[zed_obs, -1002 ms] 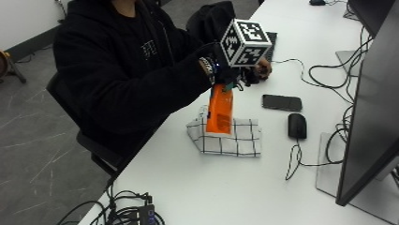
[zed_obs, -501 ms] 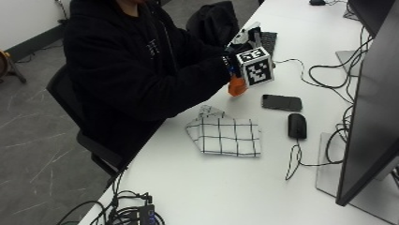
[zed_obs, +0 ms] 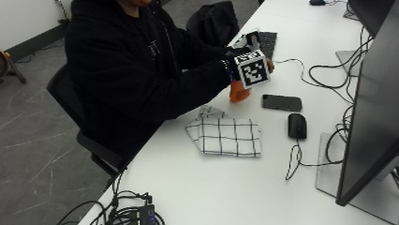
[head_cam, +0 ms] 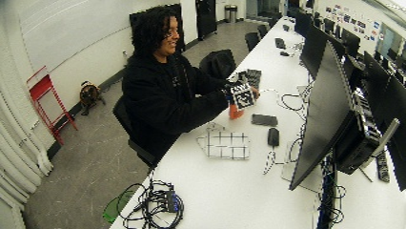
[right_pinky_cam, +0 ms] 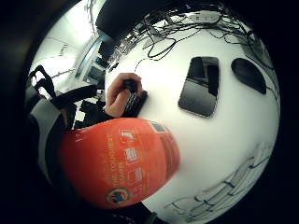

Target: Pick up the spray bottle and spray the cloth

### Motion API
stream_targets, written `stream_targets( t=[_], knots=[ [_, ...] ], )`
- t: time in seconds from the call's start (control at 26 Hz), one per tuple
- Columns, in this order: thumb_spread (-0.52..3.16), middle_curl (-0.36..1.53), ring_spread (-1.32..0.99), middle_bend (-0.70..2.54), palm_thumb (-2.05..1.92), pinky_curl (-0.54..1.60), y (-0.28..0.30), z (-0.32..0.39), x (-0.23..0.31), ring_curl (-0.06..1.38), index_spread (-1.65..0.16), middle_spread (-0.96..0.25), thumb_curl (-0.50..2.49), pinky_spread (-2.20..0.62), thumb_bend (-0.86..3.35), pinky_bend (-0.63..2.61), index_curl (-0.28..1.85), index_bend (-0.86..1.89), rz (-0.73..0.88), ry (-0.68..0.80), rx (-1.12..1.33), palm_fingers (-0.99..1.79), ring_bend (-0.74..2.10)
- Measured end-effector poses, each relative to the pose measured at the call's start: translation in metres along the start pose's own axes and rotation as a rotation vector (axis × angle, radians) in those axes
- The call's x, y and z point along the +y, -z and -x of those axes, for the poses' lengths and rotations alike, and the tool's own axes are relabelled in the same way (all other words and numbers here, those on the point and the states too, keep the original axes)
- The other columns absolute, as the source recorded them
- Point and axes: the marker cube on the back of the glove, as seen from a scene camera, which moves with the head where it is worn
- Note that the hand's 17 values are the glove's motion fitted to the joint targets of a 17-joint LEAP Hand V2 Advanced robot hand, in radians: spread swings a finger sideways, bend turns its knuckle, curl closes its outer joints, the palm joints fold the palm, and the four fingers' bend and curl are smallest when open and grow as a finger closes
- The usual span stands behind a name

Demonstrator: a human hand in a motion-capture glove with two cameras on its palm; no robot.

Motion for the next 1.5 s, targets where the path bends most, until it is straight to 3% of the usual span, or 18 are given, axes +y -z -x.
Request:
stream_targets(
  t=[0.65,1.0,1.31,1.5],
  knots=[
    [0.34,0.57,-0.22,0.67,0.87,0.40,0.001,-0.006,-0.001,0.49,-0.29,-0.21,0.85,-0.32,-0.03,0.44,0.61,0.44,-0.052,0.007,0.021,1.39,0.72],
    [0.36,0.56,-0.22,0.64,0.86,0.41,0.002,-0.006,0.006,0.48,-0.29,-0.20,0.86,-0.31,-0.03,0.46,0.60,0.40,0.034,-0.041,0.009,1.34,0.70],
    [0.49,0.51,-0.19,0.54,0.82,0.40,0.019,-0.009,0.020,0.46,-0.30,-0.20,0.81,-0.23,-0.06,0.46,0.55,0.23,0.105,-0.083,0.071,1.15,0.64],
    [0.71,0.48,-0.18,0.45,0.71,0.40,0.055,-0.006,0.036,0.44,-0.32,-0.19,0.72,-0.13,-0.07,0.41,0.48,0.08,0.098,-0.098,0.309,0.87,0.56]
  ],
)
